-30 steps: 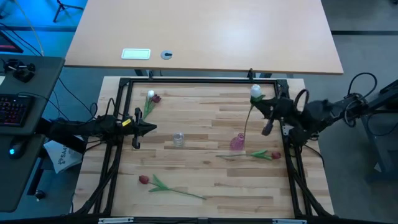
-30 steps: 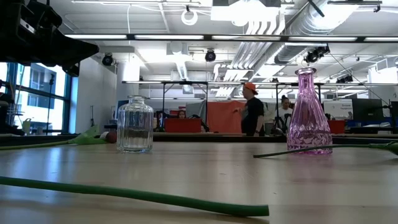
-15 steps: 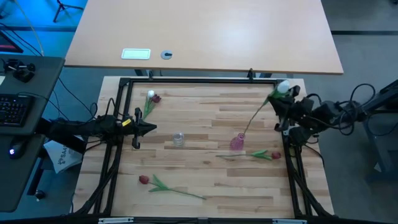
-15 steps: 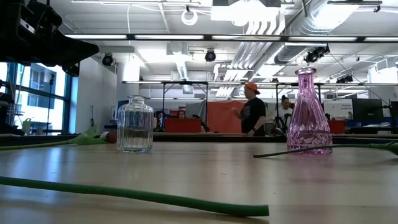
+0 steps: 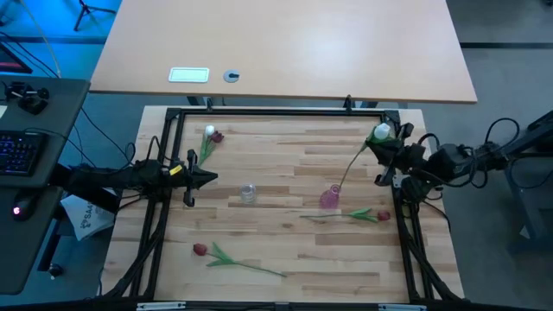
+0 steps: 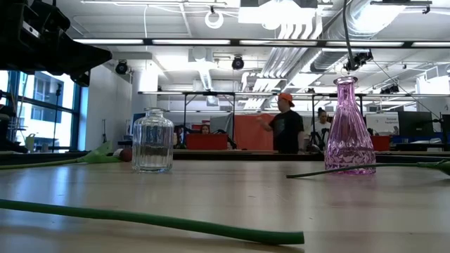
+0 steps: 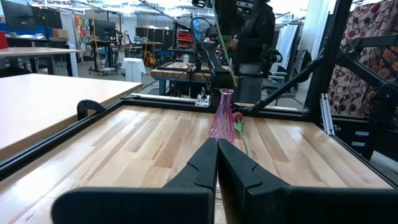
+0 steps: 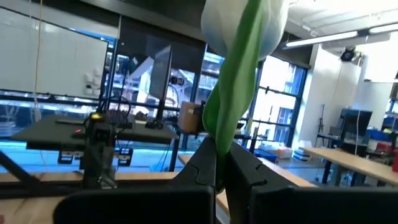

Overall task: Sort flowers into vase by color
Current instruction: Put the right white flower into the purple vase

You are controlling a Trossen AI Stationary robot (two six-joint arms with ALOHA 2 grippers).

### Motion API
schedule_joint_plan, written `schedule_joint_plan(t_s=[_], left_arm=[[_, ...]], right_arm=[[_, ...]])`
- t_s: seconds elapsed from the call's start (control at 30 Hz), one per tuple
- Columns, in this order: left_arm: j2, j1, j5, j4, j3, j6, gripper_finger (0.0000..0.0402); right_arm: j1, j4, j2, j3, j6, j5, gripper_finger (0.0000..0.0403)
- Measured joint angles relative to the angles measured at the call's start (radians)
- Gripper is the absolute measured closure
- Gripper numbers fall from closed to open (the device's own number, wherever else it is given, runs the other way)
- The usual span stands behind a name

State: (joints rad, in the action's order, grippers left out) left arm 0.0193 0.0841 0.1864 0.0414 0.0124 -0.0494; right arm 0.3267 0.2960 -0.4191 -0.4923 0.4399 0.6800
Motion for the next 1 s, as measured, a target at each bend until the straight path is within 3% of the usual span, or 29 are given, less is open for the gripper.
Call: schedule_joint_plan(t_s=[0.53, 0.8, 1.0], left_arm=[[0.000, 0.000, 0.000, 0.000, 0.000, 0.000, 0.0401], [0.000, 0.000, 0.000, 0.000, 0.000, 0.000, 0.0401], [0.000, 0.000, 0.000, 0.000, 0.000, 0.000, 0.0401]], right_arm=[[-0.019, -0.007, -0.065, 0.000, 0.011, 0.052, 0.0402], [-0.064, 0.087, -0.092, 0.000, 0.014, 0.002, 0.0402], [-0.066, 0.039, -0.092, 0.000, 0.013, 0.007, 0.0402]])
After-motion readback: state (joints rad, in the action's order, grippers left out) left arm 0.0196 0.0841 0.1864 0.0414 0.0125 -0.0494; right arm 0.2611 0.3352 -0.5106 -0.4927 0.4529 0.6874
